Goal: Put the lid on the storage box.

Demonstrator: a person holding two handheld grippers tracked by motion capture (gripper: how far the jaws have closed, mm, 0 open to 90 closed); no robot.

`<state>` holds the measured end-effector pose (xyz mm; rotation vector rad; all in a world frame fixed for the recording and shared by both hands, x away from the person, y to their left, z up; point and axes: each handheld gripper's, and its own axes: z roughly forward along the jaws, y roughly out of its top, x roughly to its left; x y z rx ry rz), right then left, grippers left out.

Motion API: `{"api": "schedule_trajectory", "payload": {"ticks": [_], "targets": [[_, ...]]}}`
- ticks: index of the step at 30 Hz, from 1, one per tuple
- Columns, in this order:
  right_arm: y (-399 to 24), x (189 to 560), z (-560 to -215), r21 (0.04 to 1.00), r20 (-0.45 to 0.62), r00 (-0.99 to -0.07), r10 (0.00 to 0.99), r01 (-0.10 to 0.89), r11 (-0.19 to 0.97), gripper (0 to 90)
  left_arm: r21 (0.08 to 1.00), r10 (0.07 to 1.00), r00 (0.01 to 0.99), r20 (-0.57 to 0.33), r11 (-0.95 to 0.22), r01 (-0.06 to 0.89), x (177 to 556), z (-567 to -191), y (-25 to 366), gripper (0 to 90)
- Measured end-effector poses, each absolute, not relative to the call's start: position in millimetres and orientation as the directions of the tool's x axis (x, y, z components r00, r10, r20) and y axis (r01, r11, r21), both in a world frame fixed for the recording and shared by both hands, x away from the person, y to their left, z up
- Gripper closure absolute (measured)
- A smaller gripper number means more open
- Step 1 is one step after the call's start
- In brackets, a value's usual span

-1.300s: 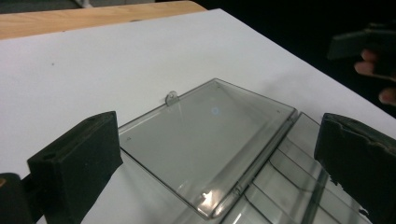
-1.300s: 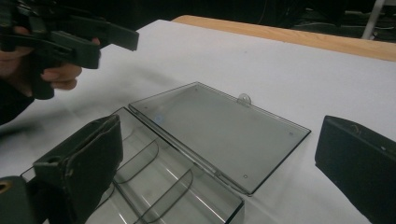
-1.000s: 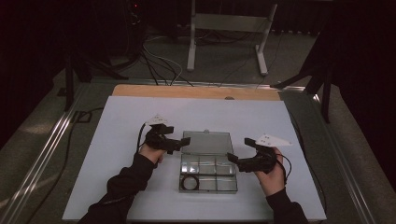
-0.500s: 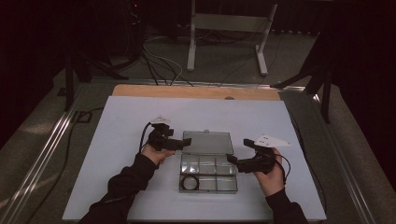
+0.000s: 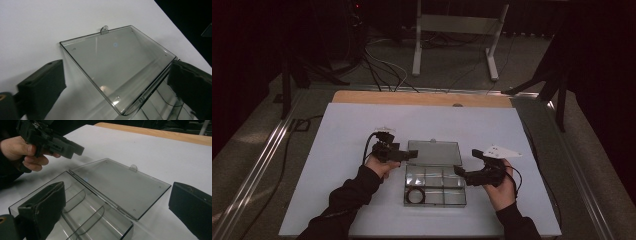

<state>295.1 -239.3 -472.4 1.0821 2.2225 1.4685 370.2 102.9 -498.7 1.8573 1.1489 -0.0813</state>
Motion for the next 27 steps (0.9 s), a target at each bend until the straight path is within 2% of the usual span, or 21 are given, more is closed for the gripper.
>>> {"api": "schedule_trajectory", "payload": {"ticks": [9, 12, 13, 16, 21, 27], "targets": [[-239, 295, -472, 0.874, 0.181, -0.688, 0.703, 0.440, 0.206, 0.8, 0.611, 0.647, 0.535, -0.544, -0.132, 0.781, 372, -507, 100, 7.1], [-239, 295, -472, 0.875, 0.180, -0.688, 0.703, 0.439, 0.206, 0.8, 0.598, 0.658, 0.525, -0.540, -0.139, 0.789, 372, -509, 99, 8.3], [-239, 295, -472, 0.875, 0.180, -0.689, 0.703, 0.438, 0.205, 0.8, 0.594, 0.660, 0.520, -0.543, -0.136, 0.793, 373, -510, 99, 12.5], [-239, 295, -472, 0.875, 0.180, -0.687, 0.703, 0.439, 0.205, 0.8, 0.578, 0.663, 0.506, -0.552, -0.133, 0.805, 374, -513, 99, 16.1], [-239, 295, -472, 0.875, 0.181, -0.688, 0.702, 0.439, 0.205, 0.8, 0.542, 0.653, 0.484, -0.582, -0.132, 0.830, 377, -520, 100, 16.7], [-239, 295, -472, 0.875, 0.181, -0.687, 0.703, 0.439, 0.204, 0.8, 0.504, 0.640, 0.446, -0.625, -0.105, 0.857, 380, -528, 103, 28.2]]}}
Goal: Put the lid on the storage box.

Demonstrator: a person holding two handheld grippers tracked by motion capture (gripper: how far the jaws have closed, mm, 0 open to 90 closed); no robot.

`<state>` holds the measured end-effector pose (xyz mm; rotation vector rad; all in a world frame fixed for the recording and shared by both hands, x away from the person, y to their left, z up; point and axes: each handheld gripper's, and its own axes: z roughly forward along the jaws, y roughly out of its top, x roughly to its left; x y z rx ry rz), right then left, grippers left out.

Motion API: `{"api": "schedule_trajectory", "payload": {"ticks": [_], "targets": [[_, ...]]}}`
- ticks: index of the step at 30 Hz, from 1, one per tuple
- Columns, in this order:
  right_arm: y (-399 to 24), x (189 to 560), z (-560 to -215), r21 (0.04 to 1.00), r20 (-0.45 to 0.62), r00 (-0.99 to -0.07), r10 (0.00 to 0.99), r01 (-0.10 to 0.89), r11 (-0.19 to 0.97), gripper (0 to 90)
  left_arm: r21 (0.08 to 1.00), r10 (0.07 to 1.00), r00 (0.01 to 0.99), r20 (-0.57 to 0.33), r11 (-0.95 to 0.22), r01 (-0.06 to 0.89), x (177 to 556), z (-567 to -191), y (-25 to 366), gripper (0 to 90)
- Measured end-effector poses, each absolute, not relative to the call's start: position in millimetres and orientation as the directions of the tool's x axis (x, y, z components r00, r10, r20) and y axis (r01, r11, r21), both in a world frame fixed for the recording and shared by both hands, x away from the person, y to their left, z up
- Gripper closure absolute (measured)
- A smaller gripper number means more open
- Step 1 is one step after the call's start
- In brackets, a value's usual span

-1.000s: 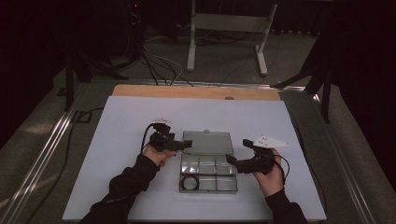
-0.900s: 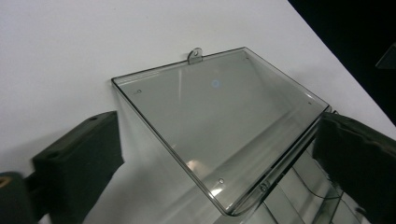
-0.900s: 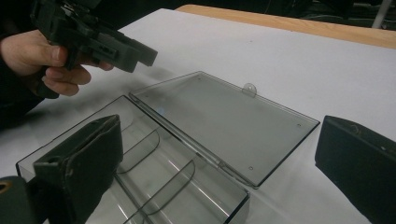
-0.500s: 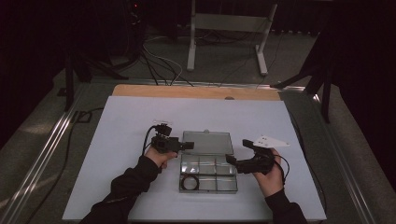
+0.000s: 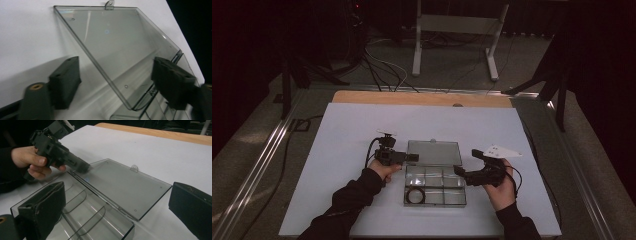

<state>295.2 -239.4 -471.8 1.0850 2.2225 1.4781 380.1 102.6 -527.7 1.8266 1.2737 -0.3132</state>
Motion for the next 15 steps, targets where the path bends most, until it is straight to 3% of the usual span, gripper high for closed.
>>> {"api": "schedule_trajectory", "payload": {"ticks": [10, 15], "targets": [[-240.7, 295.5, -471.1, 0.876, 0.186, -0.685, 0.704, 0.441, 0.198, 0.8, 0.459, 0.594, 0.413, -0.690, -0.081, 0.885, 381.3, -533.9, 105.3, 48.6], [-241.3, 295.7, -471.1, 0.875, 0.189, -0.682, 0.706, 0.443, 0.195, 0.8, 0.453, 0.583, 0.409, -0.702, -0.078, 0.888, 381.4, -535.0, 106.2, 52.0]]}}
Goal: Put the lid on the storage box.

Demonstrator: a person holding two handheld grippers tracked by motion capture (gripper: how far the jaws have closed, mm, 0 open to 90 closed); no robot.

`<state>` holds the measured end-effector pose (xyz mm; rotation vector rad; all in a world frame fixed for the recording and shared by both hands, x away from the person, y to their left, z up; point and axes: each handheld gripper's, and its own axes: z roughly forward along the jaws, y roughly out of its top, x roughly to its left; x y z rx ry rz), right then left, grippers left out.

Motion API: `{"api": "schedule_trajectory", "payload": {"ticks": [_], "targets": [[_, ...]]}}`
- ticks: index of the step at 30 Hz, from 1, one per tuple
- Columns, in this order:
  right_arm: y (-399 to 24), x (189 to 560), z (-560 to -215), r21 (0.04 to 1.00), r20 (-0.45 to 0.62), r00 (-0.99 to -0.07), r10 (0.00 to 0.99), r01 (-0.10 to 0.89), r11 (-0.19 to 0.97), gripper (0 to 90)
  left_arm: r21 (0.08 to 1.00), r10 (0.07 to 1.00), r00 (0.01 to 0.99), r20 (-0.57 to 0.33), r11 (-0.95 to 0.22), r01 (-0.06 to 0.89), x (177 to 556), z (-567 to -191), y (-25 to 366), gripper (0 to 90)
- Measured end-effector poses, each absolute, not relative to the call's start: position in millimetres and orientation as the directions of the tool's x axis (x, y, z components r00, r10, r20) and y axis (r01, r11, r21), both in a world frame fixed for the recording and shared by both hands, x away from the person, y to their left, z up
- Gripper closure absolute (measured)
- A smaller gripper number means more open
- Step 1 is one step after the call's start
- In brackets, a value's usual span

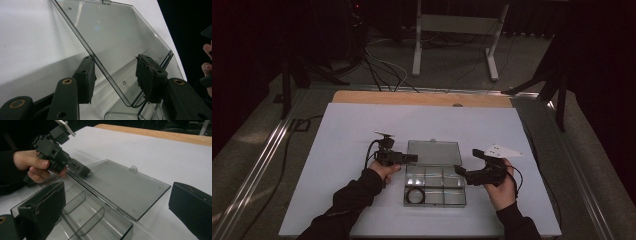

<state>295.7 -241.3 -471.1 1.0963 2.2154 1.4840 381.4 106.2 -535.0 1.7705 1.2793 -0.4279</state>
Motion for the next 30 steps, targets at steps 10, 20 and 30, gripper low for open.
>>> {"api": "schedule_trajectory", "payload": {"ticks": [10, 20, 30], "targets": [[-242, 296, -471, 0.875, 0.191, -0.682, 0.706, 0.444, 0.192, 0.8, 0.514, 0.576, 0.462, -0.674, -0.084, 0.854, 378, -532, 107, 57.1], [-243, 296, -471, 0.872, 0.200, -0.676, 0.709, 0.453, 0.187, 0.8, 0.581, 0.575, 0.522, -0.630, -0.096, 0.808, 374, -524, 110, 65.7], [-244, 297, -471, 0.867, 0.212, -0.673, 0.709, 0.465, 0.182, 0.8, 0.626, 0.560, 0.562, -0.609, -0.096, 0.774, 371, -521, 114, 72.1]]}}
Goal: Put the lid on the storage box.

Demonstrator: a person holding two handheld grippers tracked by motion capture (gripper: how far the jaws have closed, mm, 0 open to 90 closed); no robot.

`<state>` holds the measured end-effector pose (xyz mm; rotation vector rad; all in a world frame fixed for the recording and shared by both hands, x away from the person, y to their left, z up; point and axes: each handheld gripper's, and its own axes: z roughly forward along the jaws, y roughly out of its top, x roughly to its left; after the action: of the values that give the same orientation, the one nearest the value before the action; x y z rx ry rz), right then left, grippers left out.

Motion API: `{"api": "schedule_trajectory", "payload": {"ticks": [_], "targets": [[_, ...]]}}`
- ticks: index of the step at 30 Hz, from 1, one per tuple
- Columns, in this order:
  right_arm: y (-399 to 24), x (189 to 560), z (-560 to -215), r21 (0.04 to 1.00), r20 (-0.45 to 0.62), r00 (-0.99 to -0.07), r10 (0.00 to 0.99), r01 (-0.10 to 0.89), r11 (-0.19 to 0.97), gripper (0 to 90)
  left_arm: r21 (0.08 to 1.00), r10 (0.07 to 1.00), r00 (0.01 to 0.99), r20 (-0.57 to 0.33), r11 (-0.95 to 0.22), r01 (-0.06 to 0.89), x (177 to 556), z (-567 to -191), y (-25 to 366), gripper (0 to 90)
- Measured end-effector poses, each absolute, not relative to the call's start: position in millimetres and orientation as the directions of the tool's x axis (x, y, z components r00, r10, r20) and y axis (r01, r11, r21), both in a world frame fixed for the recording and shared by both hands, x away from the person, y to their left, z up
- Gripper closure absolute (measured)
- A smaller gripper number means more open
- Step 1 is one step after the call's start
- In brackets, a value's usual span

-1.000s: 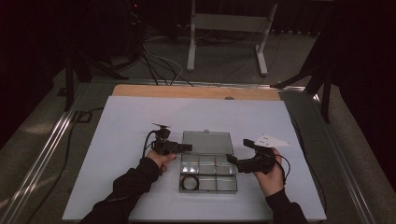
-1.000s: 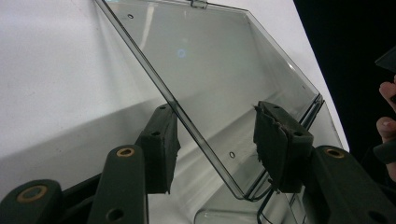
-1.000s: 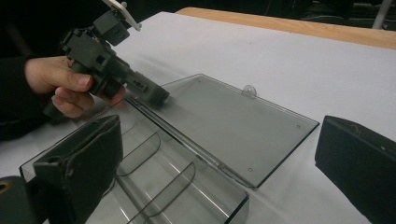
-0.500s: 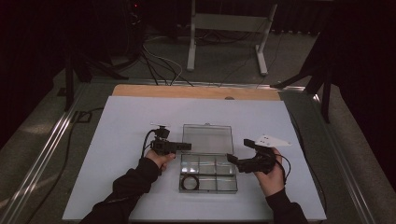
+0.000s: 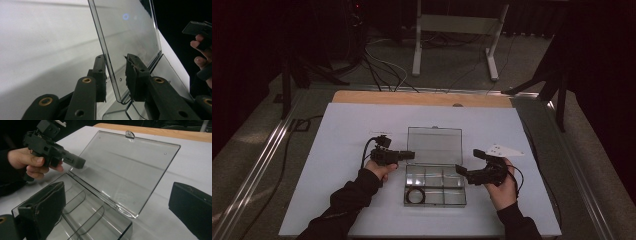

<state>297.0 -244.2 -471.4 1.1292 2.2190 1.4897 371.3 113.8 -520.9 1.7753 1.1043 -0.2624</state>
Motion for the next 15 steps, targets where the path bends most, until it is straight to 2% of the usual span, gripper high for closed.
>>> {"api": "schedule_trajectory", "payload": {"ticks": [15], "targets": [[-248.5, 297.9, -470.4, 0.865, 0.254, -0.667, 0.700, 0.480, 0.144, 0.9, 0.677, 0.541, 0.617, -0.572, -0.114, 0.728, 367.1, -515.6, 117.5, 78.2]]}}
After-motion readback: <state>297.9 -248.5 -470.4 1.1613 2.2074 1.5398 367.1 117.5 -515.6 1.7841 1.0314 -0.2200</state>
